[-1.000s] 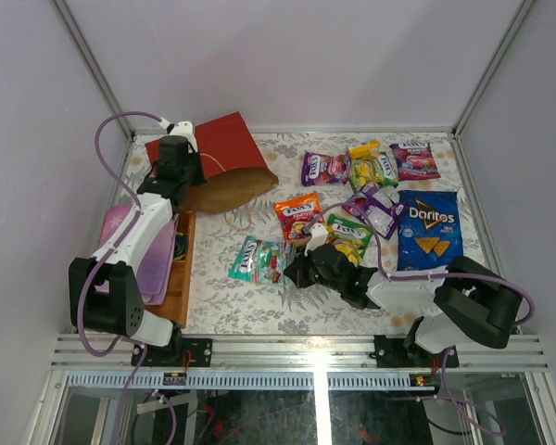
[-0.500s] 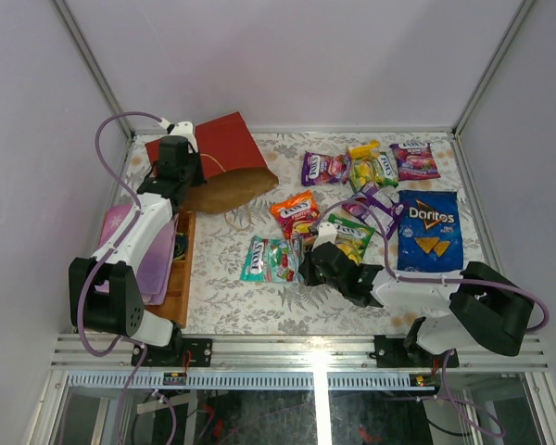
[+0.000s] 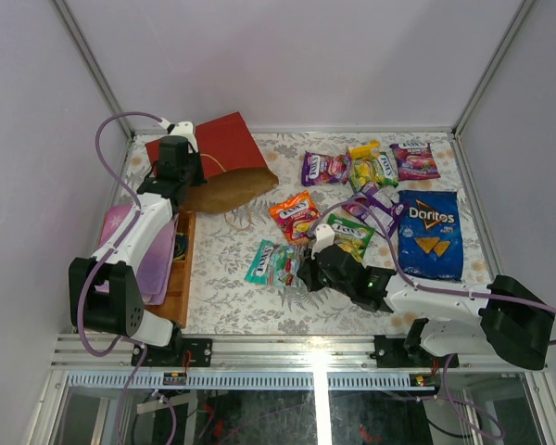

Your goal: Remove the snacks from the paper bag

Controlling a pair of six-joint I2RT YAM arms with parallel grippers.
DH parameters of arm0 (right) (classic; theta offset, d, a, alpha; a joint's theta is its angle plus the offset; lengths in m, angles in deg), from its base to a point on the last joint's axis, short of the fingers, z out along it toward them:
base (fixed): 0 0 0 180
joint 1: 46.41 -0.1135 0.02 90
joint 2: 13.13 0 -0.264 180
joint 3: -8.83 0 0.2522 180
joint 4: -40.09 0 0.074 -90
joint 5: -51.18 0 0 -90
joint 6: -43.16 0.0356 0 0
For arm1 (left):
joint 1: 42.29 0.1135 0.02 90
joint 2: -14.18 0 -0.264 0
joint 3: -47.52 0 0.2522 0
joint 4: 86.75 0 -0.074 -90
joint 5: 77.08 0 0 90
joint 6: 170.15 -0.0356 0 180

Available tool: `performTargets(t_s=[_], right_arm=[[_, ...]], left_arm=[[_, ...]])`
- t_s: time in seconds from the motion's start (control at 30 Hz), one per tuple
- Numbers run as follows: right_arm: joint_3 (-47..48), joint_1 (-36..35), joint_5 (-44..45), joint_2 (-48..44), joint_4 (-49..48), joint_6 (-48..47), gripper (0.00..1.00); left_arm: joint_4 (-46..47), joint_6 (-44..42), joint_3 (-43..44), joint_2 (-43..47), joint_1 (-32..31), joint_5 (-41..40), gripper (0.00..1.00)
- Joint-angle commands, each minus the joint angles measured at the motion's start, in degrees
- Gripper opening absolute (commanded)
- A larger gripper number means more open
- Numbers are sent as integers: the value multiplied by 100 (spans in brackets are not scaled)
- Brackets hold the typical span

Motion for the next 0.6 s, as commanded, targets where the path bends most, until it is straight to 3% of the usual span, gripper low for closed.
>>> performTargets(t_s=[0.0, 0.4, 0.47, 0.57], right_arm=[[188, -238, -165, -84, 192, -299, 0], [-121, -411, -13, -500, 952, -260, 0], [-50, -410, 23, -394, 1022, -385, 10], [108, -413, 111, -242, 1179, -610, 39]], left_arm=[[86, -17, 99, -33, 70, 93, 0], [132, 17, 124, -57, 61, 246, 0], [130, 18, 133, -67, 58, 284, 0], [131, 18, 134, -58, 59, 296, 0]])
